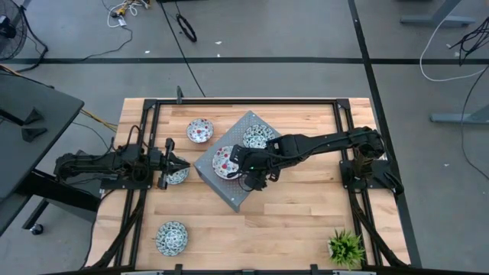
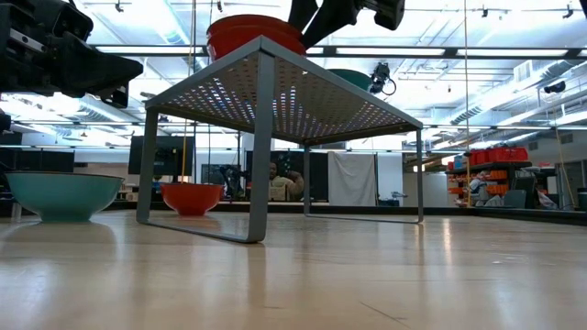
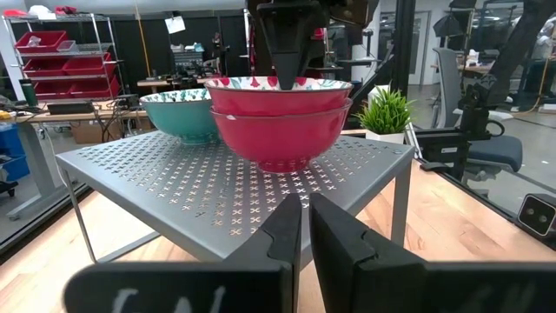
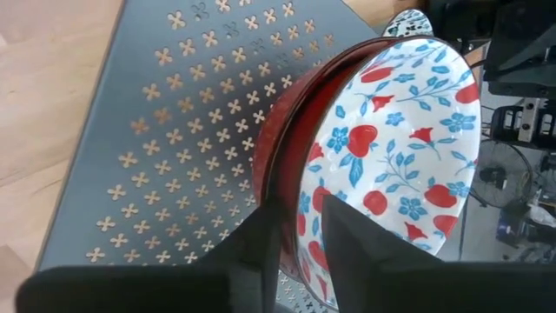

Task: Pick & Place Mini bowls
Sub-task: Stack the right red patterned bowl on top of the red patterned bowl on the shelf

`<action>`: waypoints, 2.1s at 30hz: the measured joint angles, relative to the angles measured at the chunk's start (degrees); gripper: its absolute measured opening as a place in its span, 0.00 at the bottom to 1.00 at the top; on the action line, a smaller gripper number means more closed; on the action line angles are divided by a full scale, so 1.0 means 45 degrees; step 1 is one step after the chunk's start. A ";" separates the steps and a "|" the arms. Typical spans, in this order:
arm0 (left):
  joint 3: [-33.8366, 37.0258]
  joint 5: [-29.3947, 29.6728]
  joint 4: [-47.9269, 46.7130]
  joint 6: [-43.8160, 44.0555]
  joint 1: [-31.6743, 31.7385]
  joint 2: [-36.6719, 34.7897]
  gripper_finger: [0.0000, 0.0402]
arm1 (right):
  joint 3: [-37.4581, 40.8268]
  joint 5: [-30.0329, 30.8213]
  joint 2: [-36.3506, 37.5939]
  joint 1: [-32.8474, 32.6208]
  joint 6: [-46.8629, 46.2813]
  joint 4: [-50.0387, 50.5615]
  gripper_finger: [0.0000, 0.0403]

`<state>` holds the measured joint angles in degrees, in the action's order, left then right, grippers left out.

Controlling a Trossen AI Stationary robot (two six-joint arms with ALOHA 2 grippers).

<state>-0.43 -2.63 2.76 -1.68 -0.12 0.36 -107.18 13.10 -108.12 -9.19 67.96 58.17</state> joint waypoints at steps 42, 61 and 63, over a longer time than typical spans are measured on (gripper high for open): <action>0.0005 0.0000 0.0000 -0.0004 0.0005 -0.0004 0.07 | -0.0003 0.0655 0.0642 0.0000 -0.0580 -0.0336 0.22; 0.0005 0.0000 0.0000 -0.0004 0.0000 -0.0005 0.07 | -0.0023 0.0531 0.1138 -0.0016 -0.6536 -0.0706 0.22; 0.0004 0.0000 0.0000 -0.0003 0.0001 -0.0005 0.07 | -0.0023 0.0535 0.1155 -0.0041 -0.8048 -0.0872 0.22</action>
<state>-0.41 -2.63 2.76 -1.69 -0.12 0.34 -107.28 15.51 -102.92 -9.37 31.75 54.25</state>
